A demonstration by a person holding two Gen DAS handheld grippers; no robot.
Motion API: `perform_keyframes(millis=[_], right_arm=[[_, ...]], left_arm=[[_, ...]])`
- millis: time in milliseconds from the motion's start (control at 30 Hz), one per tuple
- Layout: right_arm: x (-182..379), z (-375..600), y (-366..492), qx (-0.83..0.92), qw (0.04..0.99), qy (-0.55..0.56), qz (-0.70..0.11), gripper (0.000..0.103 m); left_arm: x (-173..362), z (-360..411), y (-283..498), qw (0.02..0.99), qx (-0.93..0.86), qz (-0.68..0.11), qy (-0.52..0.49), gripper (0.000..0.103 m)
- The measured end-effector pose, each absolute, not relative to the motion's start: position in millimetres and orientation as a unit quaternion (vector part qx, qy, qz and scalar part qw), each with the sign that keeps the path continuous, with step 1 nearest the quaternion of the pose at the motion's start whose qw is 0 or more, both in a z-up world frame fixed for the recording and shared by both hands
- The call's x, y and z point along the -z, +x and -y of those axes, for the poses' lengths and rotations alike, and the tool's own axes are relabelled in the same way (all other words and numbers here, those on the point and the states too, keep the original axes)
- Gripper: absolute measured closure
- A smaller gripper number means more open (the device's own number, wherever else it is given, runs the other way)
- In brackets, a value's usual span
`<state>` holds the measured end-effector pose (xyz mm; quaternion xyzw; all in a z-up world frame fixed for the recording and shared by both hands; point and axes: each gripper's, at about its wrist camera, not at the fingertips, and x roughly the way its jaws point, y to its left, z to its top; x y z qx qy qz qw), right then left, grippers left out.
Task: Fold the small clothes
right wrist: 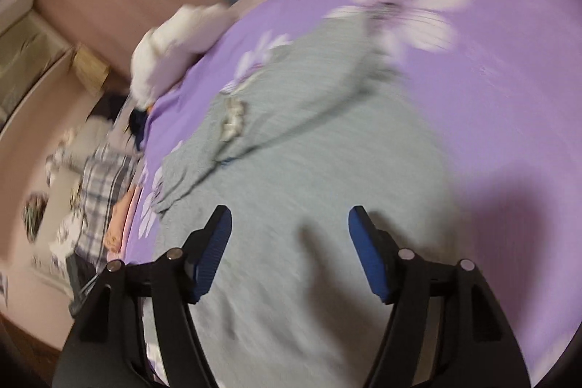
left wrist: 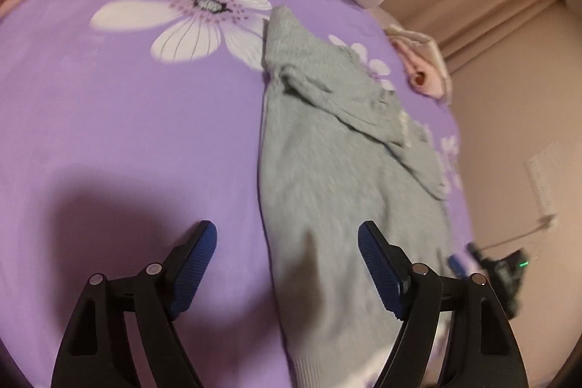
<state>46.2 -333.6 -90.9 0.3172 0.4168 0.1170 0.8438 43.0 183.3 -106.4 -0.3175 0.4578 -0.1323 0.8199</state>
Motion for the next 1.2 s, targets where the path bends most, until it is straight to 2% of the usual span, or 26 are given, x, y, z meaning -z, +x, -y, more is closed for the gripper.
perform_keyframes(millis=[267,467,900,1200], right_arm=[[89.2,380.6,-5.4,-0.084,0.837,0.368,-0.396,0.034],[101.9,379.2,-12.5,-0.098,0.823,0.364,-0.425,0.034],[110.0,355.0,14.8,-0.158,0.81,0.34,-0.452,0.031],[112.8,352.6,42.1,-0.17,0.792,0.371,-0.454,0.031]], left_arm=[[104.1,-165.7,23.3,0.799,0.165,-0.467,-0.34,0.024],[111.5,-150.8,17.7,0.787,0.175,-0.484,-0.34,0.024],[116.7,-141.7,22.4,0.777,0.184,-0.482,-0.36,0.021],[118.6,-131.4,51.3,0.759,0.196,-0.486,-0.387,0.021]])
